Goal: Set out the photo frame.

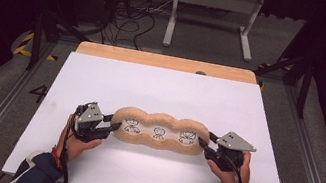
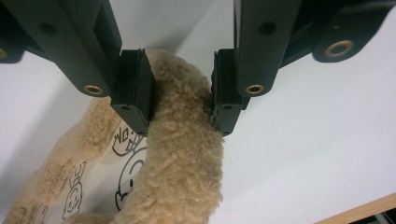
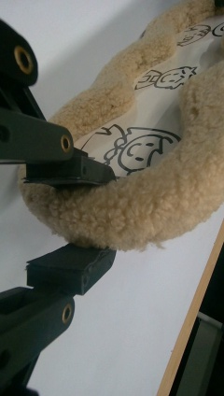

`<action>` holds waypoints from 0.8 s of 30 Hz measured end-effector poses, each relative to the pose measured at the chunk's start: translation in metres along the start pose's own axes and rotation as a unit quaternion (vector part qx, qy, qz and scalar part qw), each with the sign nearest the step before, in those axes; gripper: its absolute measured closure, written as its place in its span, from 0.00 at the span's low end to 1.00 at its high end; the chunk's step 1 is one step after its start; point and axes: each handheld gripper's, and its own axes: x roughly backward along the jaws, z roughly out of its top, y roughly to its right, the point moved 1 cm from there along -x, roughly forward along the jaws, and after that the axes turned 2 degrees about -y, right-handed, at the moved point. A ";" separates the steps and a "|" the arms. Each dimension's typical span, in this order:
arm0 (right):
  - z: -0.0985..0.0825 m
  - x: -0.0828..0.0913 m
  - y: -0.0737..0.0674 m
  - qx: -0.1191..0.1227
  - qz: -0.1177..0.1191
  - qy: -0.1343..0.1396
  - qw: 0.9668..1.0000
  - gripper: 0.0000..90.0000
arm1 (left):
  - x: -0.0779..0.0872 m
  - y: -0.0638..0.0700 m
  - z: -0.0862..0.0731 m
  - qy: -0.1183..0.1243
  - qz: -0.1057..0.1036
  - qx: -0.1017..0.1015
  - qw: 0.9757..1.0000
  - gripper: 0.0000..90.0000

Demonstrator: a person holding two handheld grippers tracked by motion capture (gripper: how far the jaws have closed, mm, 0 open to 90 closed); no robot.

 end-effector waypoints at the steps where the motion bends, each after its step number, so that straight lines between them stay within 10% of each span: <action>1: 0.000 0.000 0.000 0.000 0.000 0.000 1.000 0.66 | 0.000 0.001 0.000 -0.001 0.002 0.000 1.000 0.70; 11: 0.001 0.001 0.001 0.005 -0.008 -0.004 1.000 0.55 | 0.002 0.005 0.002 -0.004 0.019 -0.015 1.000 0.63; 24: -0.002 -0.008 0.005 -0.012 -0.014 -0.033 0.999 0.09 | -0.006 0.008 -0.001 -0.022 0.018 -0.011 1.000 0.12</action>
